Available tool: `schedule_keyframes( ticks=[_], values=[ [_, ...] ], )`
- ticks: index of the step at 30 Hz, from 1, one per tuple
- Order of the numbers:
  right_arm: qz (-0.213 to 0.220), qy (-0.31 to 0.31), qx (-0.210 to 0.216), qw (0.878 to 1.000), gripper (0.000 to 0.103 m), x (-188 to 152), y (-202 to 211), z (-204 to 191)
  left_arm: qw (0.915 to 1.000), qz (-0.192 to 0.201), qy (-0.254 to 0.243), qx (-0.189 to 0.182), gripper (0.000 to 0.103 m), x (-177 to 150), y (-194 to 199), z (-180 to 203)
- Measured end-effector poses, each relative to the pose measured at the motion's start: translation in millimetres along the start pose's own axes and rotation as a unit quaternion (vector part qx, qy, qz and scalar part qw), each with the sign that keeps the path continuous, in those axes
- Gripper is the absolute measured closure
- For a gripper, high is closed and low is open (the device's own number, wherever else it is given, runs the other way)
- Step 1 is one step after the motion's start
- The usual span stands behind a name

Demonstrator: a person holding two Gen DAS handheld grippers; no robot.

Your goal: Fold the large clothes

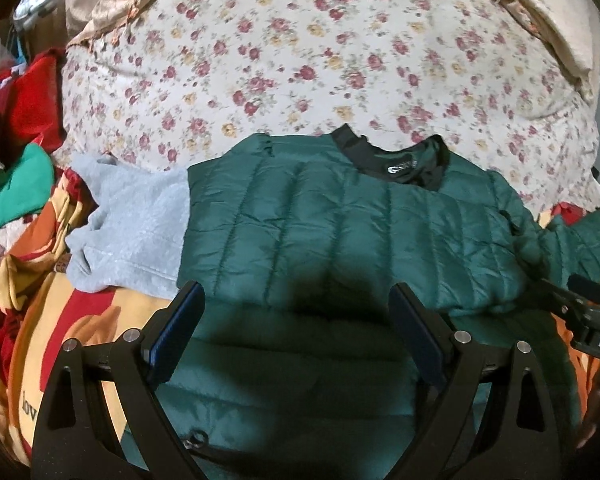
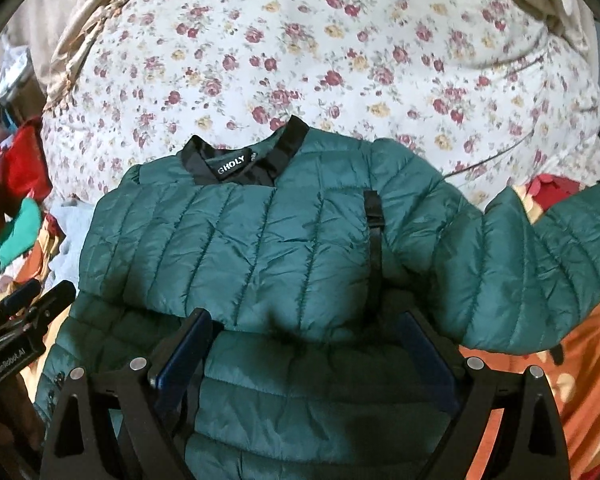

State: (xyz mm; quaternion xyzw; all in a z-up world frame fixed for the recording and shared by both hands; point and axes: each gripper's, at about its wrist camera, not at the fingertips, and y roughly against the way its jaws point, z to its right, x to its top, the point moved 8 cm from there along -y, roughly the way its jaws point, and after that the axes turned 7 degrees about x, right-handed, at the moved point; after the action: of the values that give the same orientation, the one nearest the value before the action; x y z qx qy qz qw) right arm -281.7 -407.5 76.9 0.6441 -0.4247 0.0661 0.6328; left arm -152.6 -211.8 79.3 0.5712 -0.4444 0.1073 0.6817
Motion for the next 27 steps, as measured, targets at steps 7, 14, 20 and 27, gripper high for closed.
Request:
schedule_keyframes(
  ticks=[7, 14, 20, 27],
  values=[
    [0.009, 0.005, -0.007, 1.000, 0.009, 1, 14, 2, 1.0000, 0.001, -0.003, -0.008, 0.010, -7, 13, 14],
    [0.011, 0.004, -0.015, 1.000, 0.009, -1, 24, 13, 0.9999, 0.001, -0.009, -0.014, 0.010, -14, 22, 28],
    [0.006, 0.005, -0.017, 1.000, 0.009, -5, 24, 21, 0.9998, -0.005, -0.011, -0.013, 0.010, -18, 21, 37],
    [0.000, 0.001, -0.022, 1.000, 0.009, -10, 22, 35, 0.9997, -0.010, -0.018, -0.011, 0.010, -20, 16, 48]
  ],
)
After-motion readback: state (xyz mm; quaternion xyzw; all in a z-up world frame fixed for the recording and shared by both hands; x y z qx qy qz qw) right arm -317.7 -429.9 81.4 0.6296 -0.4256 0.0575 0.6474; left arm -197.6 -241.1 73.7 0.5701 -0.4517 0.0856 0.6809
